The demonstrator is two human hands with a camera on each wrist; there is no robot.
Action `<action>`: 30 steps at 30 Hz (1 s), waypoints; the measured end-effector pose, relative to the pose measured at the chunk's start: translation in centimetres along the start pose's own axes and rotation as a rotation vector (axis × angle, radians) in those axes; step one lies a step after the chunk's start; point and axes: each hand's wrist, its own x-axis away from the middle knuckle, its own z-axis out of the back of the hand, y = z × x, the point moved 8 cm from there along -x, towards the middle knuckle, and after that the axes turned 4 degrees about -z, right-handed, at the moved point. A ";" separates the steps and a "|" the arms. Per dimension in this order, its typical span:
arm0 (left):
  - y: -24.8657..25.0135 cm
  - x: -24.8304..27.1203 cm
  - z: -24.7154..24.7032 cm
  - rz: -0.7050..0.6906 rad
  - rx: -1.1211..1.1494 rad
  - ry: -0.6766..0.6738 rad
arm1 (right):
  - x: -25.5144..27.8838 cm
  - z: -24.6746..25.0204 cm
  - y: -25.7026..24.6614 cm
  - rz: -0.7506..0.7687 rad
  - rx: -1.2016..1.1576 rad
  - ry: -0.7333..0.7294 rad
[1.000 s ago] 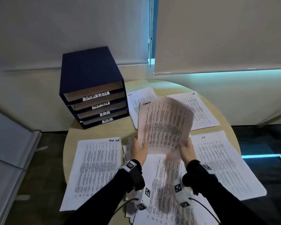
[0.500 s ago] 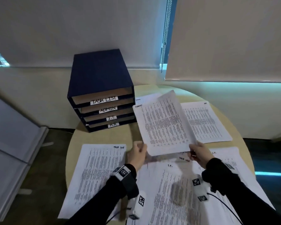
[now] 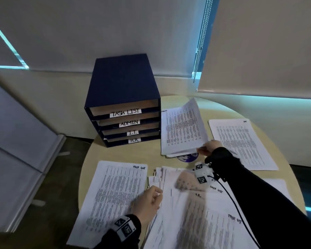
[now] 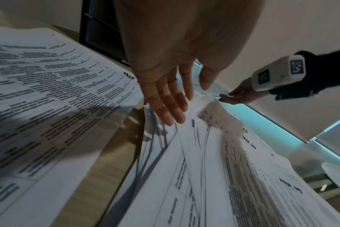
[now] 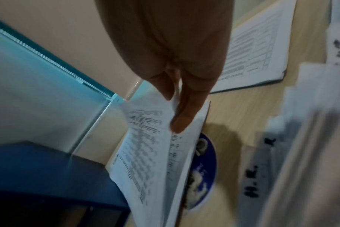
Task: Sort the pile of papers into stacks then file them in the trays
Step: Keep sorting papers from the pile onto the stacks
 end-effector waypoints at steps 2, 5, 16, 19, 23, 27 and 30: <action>0.0 -0.6 -0.9 -0.035 -0.111 -0.015 | 0.3 1.0 0.5 -0.019 -0.001 0.124; 1.7 -1.7 -2.3 -0.112 -0.260 -0.014 | 1.7 3.2 0.9 0.102 0.147 0.277; 6.1 -4.6 -9.6 -0.417 -0.866 -0.219 | 14.1 11.4 15.8 0.095 0.694 0.275; 6.7 -5.0 -9.3 -0.440 -0.874 -0.180 | 15.5 11.7 20.1 0.058 0.720 0.308; 6.7 -4.6 -8.4 -0.491 -0.878 -0.109 | 17.1 11.3 21.3 0.093 0.621 0.363; 6.5 -3.8 -6.9 -0.513 -0.855 -0.087 | 16.6 11.2 21.8 0.052 0.566 0.333; 6.2 -3.5 -6.0 -0.503 -0.823 -0.115 | 15.9 10.8 22.0 0.058 0.595 0.294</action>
